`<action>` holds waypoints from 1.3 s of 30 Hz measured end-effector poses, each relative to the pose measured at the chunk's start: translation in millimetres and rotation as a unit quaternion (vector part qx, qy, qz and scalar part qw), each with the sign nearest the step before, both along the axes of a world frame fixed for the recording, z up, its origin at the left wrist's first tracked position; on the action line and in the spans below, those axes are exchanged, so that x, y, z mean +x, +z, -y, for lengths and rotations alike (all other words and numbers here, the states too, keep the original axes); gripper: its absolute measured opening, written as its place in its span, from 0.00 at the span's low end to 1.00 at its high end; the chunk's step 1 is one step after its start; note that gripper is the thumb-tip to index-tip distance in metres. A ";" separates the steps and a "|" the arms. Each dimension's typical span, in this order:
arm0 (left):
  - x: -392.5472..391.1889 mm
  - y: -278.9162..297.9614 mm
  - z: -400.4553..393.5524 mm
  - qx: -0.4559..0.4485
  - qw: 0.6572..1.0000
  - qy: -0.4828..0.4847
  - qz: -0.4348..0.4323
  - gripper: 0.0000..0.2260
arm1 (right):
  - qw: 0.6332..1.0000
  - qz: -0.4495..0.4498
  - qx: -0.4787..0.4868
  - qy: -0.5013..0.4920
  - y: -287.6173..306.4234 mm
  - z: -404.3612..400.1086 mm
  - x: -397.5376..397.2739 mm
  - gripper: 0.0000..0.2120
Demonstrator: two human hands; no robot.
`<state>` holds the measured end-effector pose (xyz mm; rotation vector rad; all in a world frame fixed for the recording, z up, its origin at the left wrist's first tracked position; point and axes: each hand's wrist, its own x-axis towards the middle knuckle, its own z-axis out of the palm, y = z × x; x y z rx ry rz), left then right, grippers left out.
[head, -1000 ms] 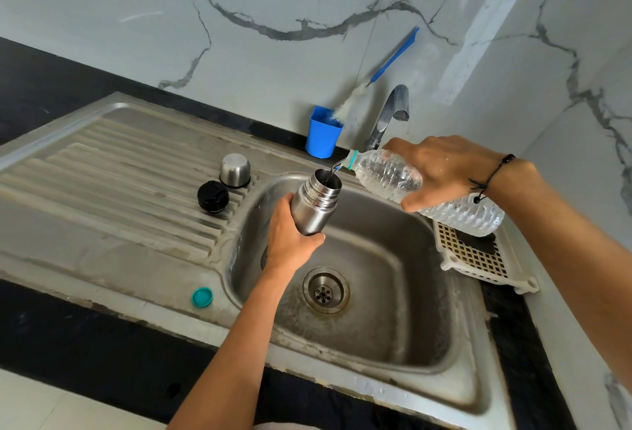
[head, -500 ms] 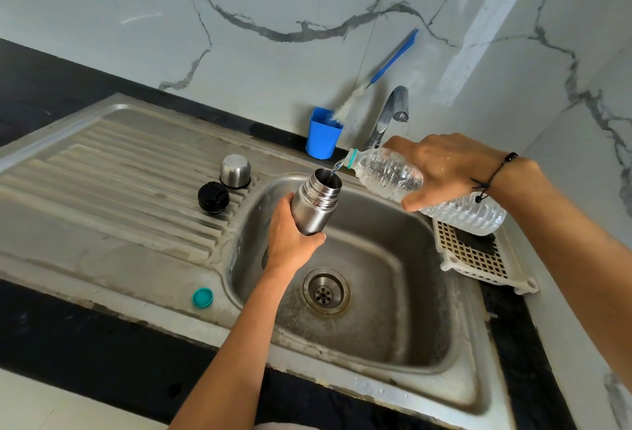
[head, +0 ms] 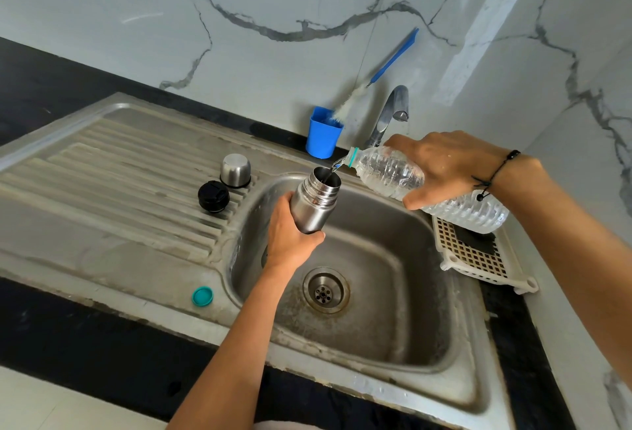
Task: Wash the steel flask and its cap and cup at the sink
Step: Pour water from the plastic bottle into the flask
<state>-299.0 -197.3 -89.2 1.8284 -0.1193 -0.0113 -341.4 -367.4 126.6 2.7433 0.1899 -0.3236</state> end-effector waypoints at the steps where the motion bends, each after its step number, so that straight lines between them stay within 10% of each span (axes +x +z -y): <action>1: 0.1 -0.1 0.1 0.000 1.000 -0.001 0.000 0.36 | 1.000 -0.001 0.001 0.000 0.2 0.1 -0.1 0.36; 39: 1.2 -2.1 -1.3 -0.002 1.000 0.002 -0.005 0.35 | 1.000 -0.005 -0.004 -0.003 2.0 -1.9 -0.3 0.37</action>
